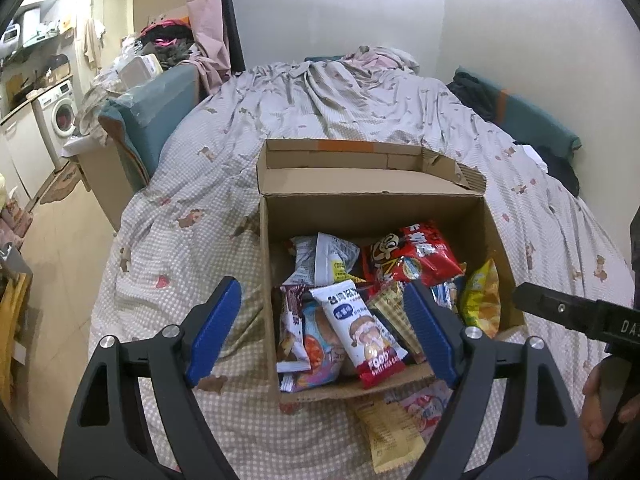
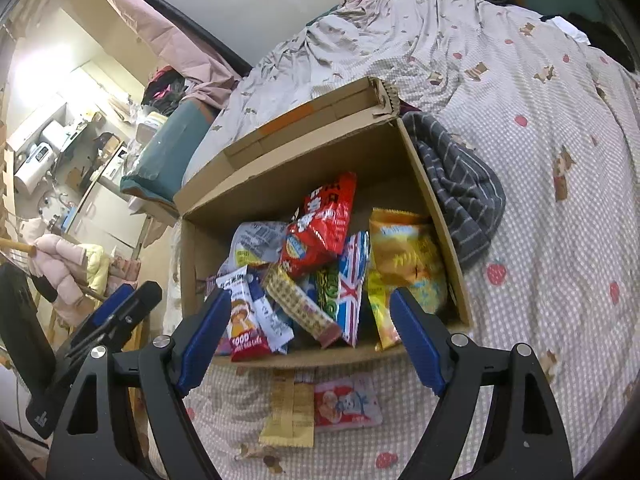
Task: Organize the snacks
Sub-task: 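Withdraw both tools from the box toward the remaining snacks on the bed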
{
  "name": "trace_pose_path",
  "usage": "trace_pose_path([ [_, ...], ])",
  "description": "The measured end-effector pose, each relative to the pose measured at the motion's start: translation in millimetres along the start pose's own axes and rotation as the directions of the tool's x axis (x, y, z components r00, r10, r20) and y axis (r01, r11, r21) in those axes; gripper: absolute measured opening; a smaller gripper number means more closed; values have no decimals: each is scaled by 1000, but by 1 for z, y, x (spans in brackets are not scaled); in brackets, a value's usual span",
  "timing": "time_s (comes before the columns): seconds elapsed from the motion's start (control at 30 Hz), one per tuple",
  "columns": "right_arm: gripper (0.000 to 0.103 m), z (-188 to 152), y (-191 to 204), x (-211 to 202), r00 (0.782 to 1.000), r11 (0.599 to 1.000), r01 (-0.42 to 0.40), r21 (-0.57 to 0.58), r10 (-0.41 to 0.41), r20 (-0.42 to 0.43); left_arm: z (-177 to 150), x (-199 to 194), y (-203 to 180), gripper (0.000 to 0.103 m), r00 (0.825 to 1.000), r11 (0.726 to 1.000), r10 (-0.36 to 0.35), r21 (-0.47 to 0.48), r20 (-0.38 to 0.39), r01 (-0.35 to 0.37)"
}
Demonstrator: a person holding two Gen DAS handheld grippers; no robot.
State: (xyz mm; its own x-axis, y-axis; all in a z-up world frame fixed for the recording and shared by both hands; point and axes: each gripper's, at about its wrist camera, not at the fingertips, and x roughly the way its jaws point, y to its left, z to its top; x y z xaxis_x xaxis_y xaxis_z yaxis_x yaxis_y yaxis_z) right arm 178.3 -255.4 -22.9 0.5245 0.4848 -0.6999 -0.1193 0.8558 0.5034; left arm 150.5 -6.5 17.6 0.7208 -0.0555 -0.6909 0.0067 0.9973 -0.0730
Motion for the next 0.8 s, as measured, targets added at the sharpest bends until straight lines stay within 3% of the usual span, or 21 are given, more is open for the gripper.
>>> trace_pose_path([
  [0.07, 84, -7, 1, -3, 1000, 1000, 6, -8, -6, -6, -4, -5, 2, 92, 1000, 1000, -4, -16, -5, 4],
  [0.27, 84, -25, 1, -13, 1000, 1000, 15, -8, -15, -26, -21, -15, 2, 92, 999, 1000, 11, -9, -40, -11],
  [0.5, 84, -47, -13, -15, 994, 996, 75, 40, -72, -83, -44, -7, 8, 92, 991, 998, 10, -63, -134, -19],
  [0.6, 84, -51, -25, -15, 992, 993, 89, 84, -81, -101, -58, 6, 7, 92, 977, 995, -22, -98, -211, 1],
  [0.8, 84, -59, -42, -13, 986, 985, 117, 127, -100, -135, -93, 50, -17, 92, 920, 995, -60, -92, -387, 26],
])
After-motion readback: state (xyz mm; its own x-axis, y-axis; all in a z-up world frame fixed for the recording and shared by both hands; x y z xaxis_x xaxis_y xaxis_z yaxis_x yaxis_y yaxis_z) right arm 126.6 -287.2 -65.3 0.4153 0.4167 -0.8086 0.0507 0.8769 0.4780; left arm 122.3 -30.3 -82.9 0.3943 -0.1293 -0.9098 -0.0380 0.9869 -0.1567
